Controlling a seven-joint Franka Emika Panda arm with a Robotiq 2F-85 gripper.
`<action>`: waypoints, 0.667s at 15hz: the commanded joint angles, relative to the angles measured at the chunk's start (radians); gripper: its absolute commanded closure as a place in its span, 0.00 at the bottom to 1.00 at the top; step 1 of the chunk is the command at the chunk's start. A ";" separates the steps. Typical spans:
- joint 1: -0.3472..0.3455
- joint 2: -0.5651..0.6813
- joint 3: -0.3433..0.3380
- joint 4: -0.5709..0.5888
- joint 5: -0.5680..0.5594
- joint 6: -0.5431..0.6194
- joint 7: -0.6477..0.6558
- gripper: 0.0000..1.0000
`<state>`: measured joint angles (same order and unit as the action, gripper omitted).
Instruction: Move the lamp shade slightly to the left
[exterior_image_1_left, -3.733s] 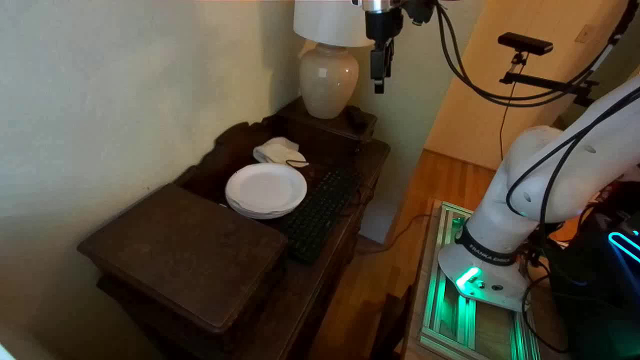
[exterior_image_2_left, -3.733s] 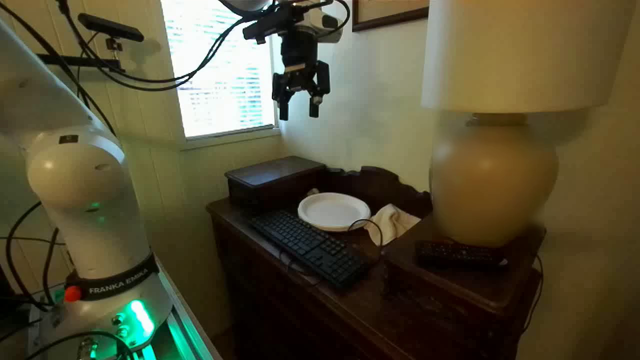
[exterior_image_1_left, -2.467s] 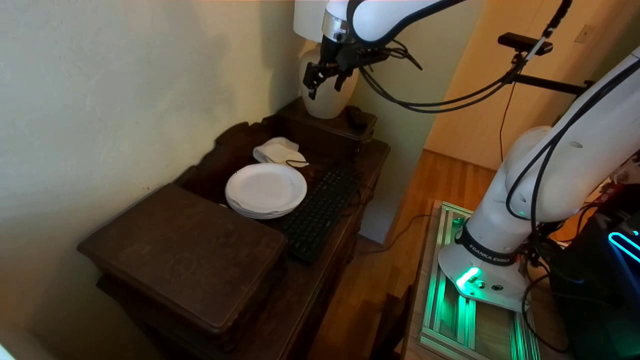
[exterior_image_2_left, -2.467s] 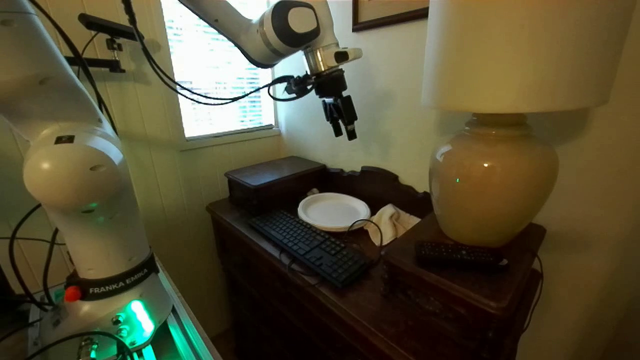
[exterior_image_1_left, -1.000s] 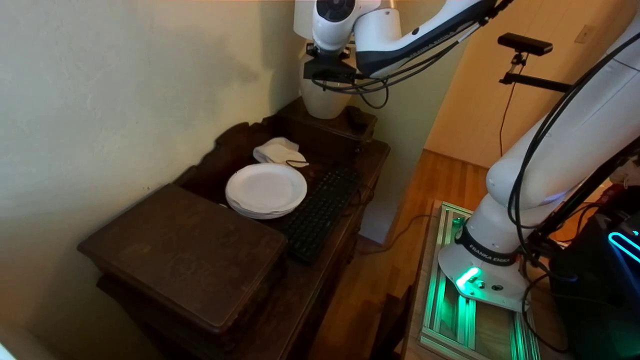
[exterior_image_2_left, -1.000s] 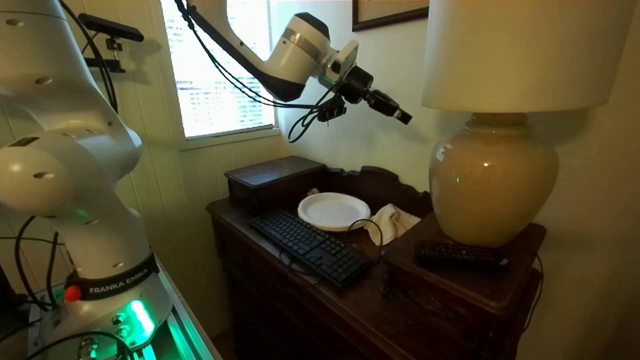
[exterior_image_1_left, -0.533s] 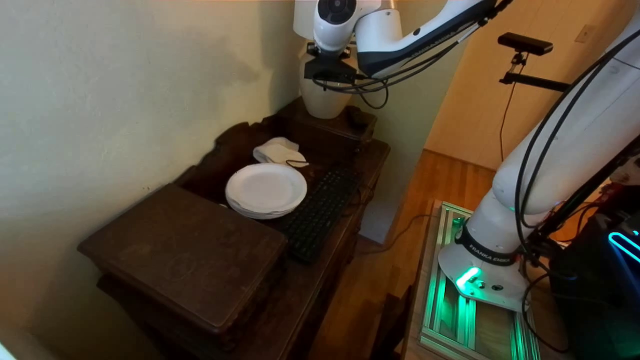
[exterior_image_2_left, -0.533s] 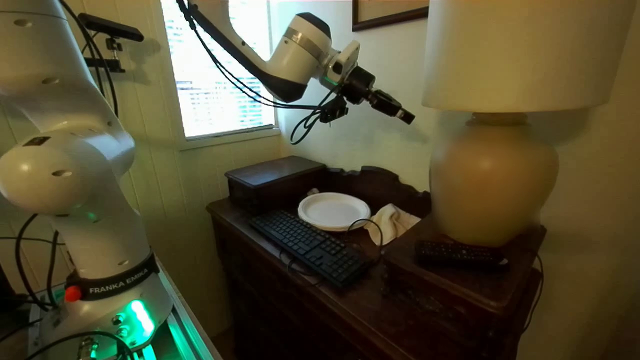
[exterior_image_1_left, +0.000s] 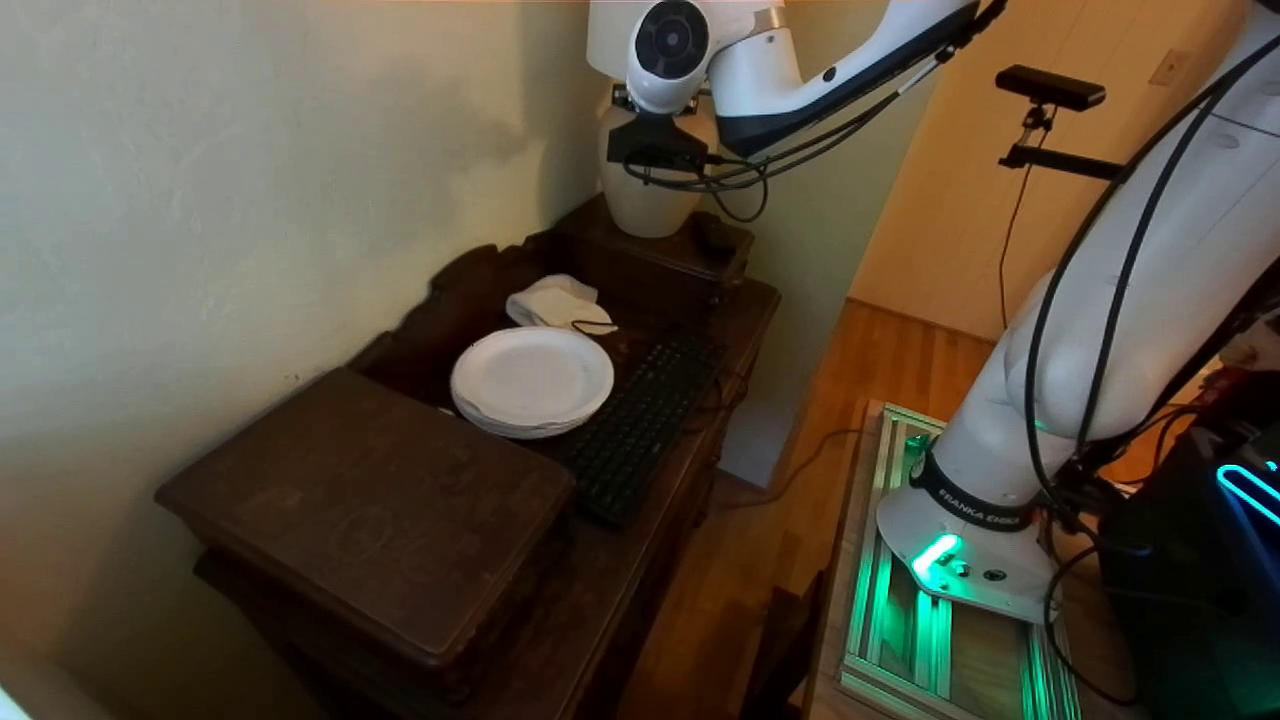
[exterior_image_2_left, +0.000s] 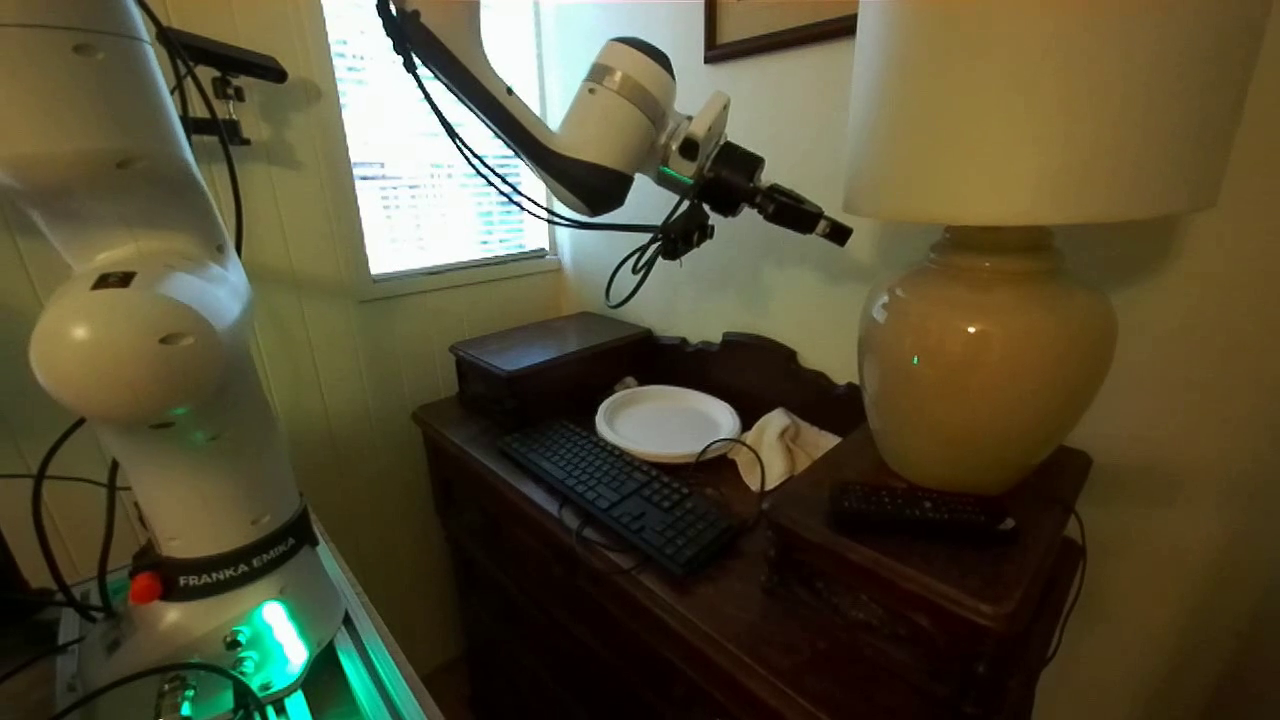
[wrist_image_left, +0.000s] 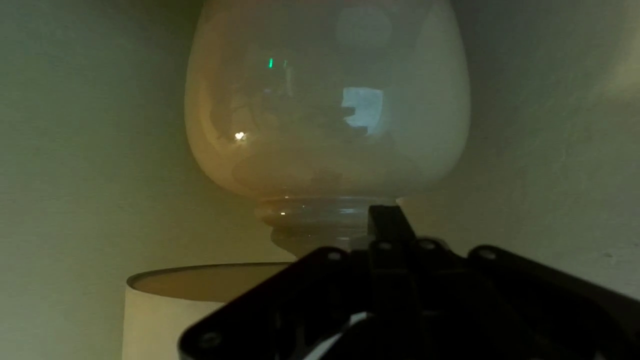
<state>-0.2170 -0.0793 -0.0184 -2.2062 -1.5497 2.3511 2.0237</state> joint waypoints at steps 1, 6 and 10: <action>0.049 0.025 -0.036 0.034 -0.088 -0.039 0.079 1.00; 0.079 0.022 -0.044 0.032 -0.157 -0.062 0.137 1.00; 0.094 0.015 -0.044 0.028 -0.189 -0.076 0.166 1.00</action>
<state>-0.1486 -0.0676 -0.0481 -2.1882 -1.6860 2.3004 2.1420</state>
